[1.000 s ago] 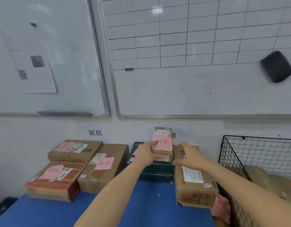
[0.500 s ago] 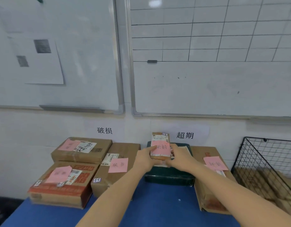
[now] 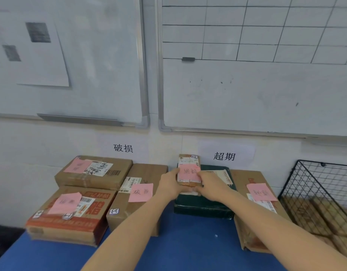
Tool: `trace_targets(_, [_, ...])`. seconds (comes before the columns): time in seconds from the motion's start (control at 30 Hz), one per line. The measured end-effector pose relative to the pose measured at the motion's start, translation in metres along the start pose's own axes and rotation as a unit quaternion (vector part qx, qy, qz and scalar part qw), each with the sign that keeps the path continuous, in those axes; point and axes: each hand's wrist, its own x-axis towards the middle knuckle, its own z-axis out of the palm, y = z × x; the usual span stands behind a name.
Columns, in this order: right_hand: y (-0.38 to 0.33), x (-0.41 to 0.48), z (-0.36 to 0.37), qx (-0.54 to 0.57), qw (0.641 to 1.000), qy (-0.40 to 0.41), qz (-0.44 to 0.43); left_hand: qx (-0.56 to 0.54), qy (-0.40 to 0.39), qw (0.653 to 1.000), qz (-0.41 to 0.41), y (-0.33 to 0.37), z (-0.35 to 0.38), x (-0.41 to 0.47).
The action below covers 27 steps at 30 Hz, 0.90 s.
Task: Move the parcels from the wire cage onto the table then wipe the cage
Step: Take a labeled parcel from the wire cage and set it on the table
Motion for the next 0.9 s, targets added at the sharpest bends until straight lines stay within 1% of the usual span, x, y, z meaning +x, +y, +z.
trace_targets(0.17, [0.001, -0.001, 0.003, -0.016, 1.0, -0.002, -0.011, 0.018, -0.012, 1.0, 0.006, 0.001, -0.003, -0.001])
trace_targets(0.27, [-0.001, -0.007, -0.008, -0.007, 1.0, -0.02, -0.018, 0.07, -0.014, 0.996, 0.053, 0.008, -0.01, -0.001])
trace_targets(0.33, [0.0, -0.013, -0.02, -0.021, 0.999, -0.016, -0.019, 0.082, -0.017, 0.993, 0.08, 0.017, -0.02, -0.003])
trace_targets(0.43, [0.012, -0.024, -0.035, -0.017, 1.0, 0.024, 0.002, 0.096, -0.007, 0.99, 0.099, 0.036, -0.032, -0.004])
trace_targets(0.53, [0.026, -0.038, -0.047, -0.027, 0.997, 0.071, -0.01, 0.121, 0.003, 0.985, 0.127, 0.052, -0.028, -0.001])
trace_targets(0.67, [0.051, -0.068, -0.067, -0.079, 0.989, 0.125, -0.015, 0.196, 0.015, 0.965, 0.172, 0.084, 0.0, -0.006])
trace_targets(0.8, [0.091, -0.103, -0.087, -0.096, 0.984, 0.147, 0.02, 0.193, -0.023, 0.959, 0.208, 0.123, 0.042, -0.014])
trace_targets(0.9, [0.131, -0.138, -0.107, -0.104, 0.982, 0.155, 0.04, 0.216, -0.033, 0.948, 0.232, 0.162, 0.079, -0.02])
